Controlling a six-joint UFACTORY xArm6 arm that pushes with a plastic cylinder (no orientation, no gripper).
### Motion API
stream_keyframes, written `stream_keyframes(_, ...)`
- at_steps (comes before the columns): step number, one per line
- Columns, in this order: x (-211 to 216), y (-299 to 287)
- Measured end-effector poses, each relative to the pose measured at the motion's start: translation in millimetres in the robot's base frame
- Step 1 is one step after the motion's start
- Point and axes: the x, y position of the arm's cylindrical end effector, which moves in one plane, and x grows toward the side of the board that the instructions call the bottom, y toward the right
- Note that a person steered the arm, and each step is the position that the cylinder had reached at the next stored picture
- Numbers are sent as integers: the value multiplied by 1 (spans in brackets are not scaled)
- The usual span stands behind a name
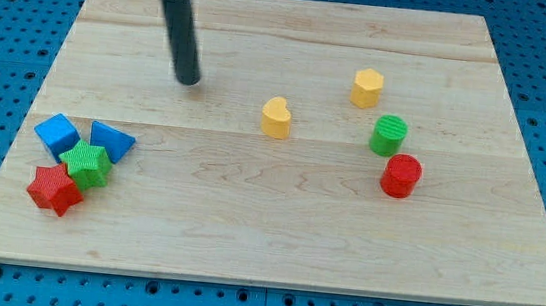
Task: Move yellow hexagon into yellow heart
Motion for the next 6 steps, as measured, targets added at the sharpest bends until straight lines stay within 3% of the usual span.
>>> stream_keyframes(1, -1, 54)
stream_keyframes(2, -32, 133)
stream_keyframes(4, -35, 254)
stream_keyframes(5, -13, 255)
stream_keyframes(6, -5, 175)
